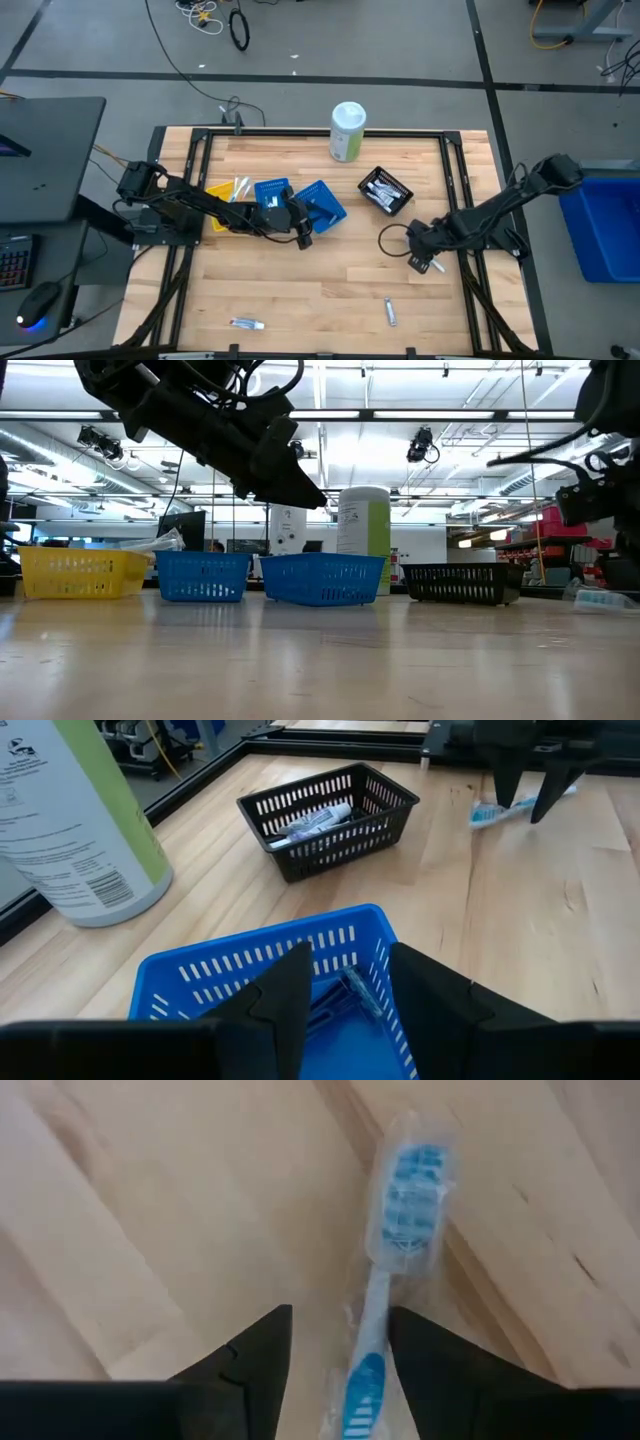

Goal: Pick & Place Travel size toiletries
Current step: Put the blue toothbrush into the yellow bin

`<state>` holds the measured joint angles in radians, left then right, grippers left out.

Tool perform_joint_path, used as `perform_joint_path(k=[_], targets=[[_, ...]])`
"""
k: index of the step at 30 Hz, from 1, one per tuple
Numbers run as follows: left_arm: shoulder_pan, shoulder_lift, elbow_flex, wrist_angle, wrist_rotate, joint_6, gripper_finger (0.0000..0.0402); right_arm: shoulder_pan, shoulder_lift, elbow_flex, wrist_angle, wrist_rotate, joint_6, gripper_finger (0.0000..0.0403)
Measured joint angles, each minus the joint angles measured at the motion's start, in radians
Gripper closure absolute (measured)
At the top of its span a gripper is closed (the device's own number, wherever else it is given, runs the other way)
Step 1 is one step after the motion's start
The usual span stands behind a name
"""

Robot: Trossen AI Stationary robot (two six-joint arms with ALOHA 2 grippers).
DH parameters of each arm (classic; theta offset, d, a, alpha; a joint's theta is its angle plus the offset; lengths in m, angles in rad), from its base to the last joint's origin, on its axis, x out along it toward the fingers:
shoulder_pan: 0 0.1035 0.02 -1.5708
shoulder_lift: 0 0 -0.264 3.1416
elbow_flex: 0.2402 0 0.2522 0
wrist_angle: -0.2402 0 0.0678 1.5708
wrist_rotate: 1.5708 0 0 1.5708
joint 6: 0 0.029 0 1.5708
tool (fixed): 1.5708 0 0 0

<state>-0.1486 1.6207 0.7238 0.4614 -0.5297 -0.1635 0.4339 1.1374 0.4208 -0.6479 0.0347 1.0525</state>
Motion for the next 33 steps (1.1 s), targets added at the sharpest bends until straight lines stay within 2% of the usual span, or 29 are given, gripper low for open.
perform_joint_path(k=[4,10,14,17,19,25,27,29,31,33], targets=[[0.0,0.0,0.0,0.0,0.0,-0.005,0.0259,0.0,0.023,-0.018,0.03,0.041,-0.037,0.0245],[0.0,0.0,0.0,0.0,0.0,-0.008,0.0258,0.0,0.026,-0.025,0.091,0.099,-0.075,0.0334],[0.0,0.0,0.0,0.0,0.0,-0.011,0.0258,0.0,0.032,-0.03,0.352,0.1,-0.138,0.0384],[0.0,0.0,0.0,0.002,0.009,-0.014,0.0258,0.0,0.029,-0.029,0.663,0.101,-0.283,0.0392],[0.0,0.0,0.0,0.008,0.047,-0.014,0.0258,0.0,0.03,-0.029,0.889,0.141,-0.446,0.0392],[0.0,0.0,0.0,0.045,0.201,-0.016,0.0258,-0.029,0.028,-0.027,1.474,0.38,-1.037,0.0393],[0.0,0.0,0.0,0.09,0.24,-0.016,0.0258,-0.055,0.028,-0.027,1.584,0.444,-1.173,0.0393],[0.0,0.0,0.0,0.16,0.253,-0.016,0.0258,-0.094,0.028,-0.027,1.635,0.463,-1.27,0.0393],[0.0,0.0,0.0,0.244,0.246,-0.019,0.0258,-0.14,0.028,-0.027,1.649,0.463,-1.3,0.0393],[0.005,0.0,0.0,0.343,0.197,-0.033,0.0258,-0.187,0.028,-0.027,1.624,0.453,-1.275,0.0392]])
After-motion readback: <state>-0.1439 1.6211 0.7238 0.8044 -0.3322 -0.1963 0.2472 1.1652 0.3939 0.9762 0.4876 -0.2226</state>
